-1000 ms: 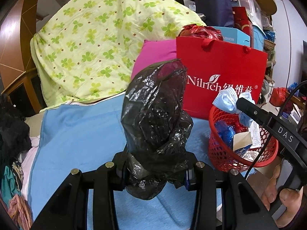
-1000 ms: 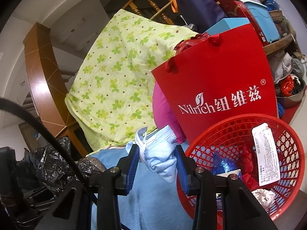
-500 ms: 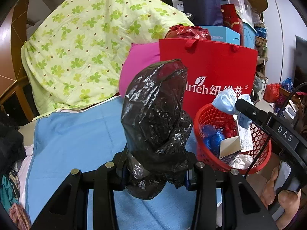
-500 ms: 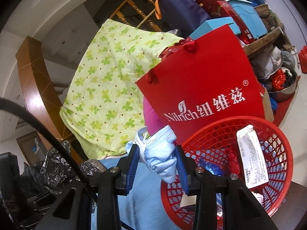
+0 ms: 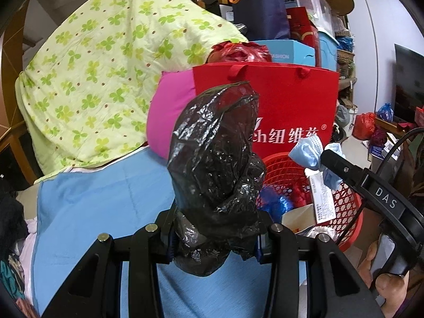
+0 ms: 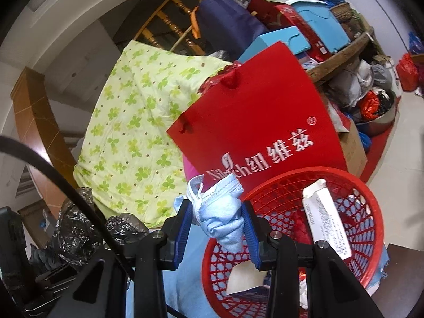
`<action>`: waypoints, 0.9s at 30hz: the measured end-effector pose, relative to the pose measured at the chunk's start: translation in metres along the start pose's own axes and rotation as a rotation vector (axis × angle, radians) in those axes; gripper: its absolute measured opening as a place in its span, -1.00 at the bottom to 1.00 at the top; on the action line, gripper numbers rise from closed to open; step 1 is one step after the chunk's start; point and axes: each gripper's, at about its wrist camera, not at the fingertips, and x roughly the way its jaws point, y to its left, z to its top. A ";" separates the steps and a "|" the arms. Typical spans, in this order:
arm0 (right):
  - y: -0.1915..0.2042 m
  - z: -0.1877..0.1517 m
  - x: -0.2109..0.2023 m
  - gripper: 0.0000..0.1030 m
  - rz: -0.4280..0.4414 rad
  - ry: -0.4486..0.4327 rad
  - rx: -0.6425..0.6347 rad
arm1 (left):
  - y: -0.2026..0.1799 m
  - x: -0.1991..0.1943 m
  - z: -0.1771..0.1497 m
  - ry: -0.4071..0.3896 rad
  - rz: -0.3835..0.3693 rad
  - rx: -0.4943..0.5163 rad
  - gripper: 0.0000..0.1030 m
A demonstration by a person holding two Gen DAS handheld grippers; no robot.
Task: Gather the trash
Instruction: 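Open both grippers over the wastebasket to drop the tissue and black bag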
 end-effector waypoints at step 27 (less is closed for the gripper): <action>-0.053 0.018 -0.015 -0.21 -0.085 -0.055 0.123 | -0.055 0.044 0.012 0.045 -0.118 0.049 -0.12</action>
